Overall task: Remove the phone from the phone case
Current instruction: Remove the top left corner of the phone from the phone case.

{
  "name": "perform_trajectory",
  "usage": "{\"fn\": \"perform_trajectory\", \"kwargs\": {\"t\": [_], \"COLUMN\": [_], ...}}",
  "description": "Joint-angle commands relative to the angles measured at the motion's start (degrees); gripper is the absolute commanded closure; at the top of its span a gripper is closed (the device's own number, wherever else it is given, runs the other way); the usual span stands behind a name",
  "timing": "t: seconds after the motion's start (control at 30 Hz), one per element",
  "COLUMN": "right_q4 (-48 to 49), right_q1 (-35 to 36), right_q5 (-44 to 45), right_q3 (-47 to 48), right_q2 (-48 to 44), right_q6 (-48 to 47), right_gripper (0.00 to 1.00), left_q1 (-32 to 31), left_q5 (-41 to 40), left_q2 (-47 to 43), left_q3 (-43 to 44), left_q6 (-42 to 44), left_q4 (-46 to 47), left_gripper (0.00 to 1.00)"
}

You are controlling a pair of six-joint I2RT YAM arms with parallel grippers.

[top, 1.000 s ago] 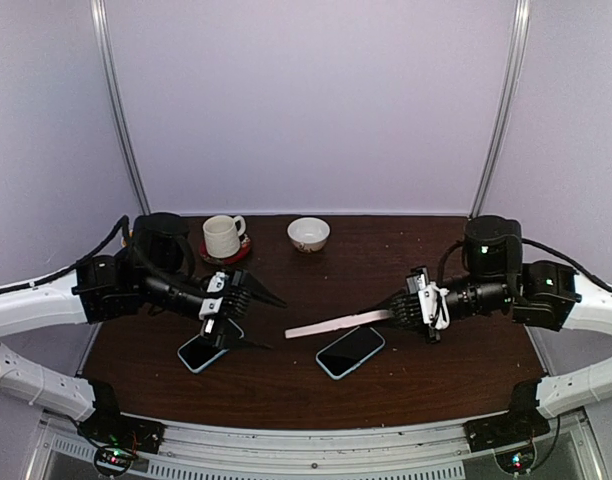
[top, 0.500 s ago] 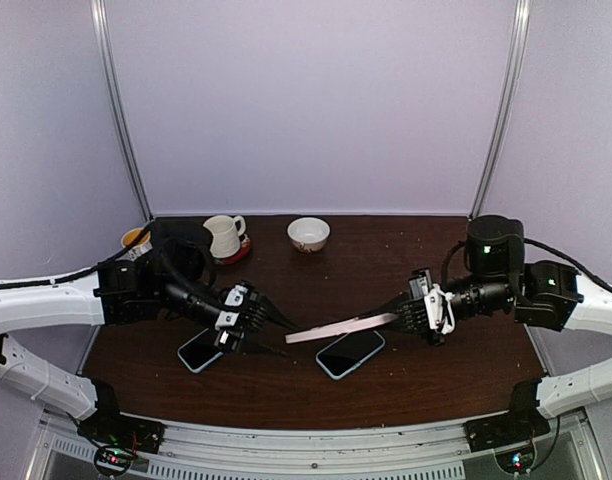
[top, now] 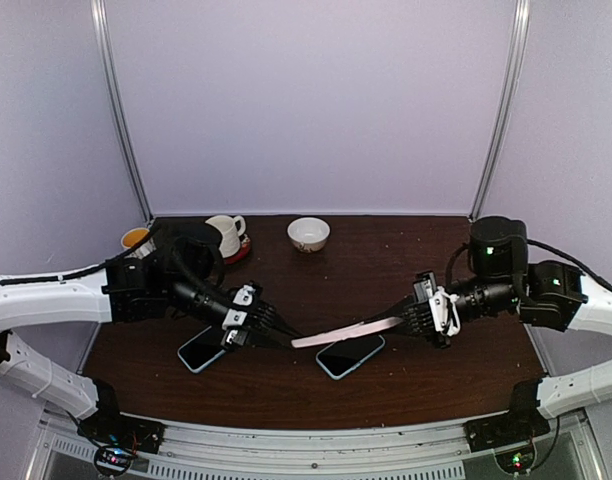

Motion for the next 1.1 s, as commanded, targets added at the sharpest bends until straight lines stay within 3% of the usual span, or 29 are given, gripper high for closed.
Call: {"fn": "perform_trajectory", "kwargs": {"t": [0.0, 0.27, 0.53, 1.07], "right_q4": [5.1, 1.7, -3.6, -12.9], "right_q1": [-0.2, -0.1, 1.2, 5.1], "right_q5": [-0.8, -1.7, -1.7, 3.2], "right_q3": [0.3, 1.9, 2.7, 4.5], "right_q2": [-1.3, 0.2, 0.8, 1.3], "right_q6": [-0.4, -0.1, -6.1, -13.3], "right_gripper": [1.0, 1.0, 1.0, 1.0], "left_q1": [-0.8, -0.8, -0.7, -0.3], "left_q5": [2.9, 3.5, 4.2, 4.1], "left_q2": [1.4, 2.3, 5.8, 12.8], "left_q3": [2.9, 5.8, 10.8, 21.6], "left_q6": [1.6, 5.9, 12.3, 23.6], "left_q4": [0.3, -6.3, -15.7, -34.3], "left_gripper": [0.88, 0.96, 1.0, 1.0]}}
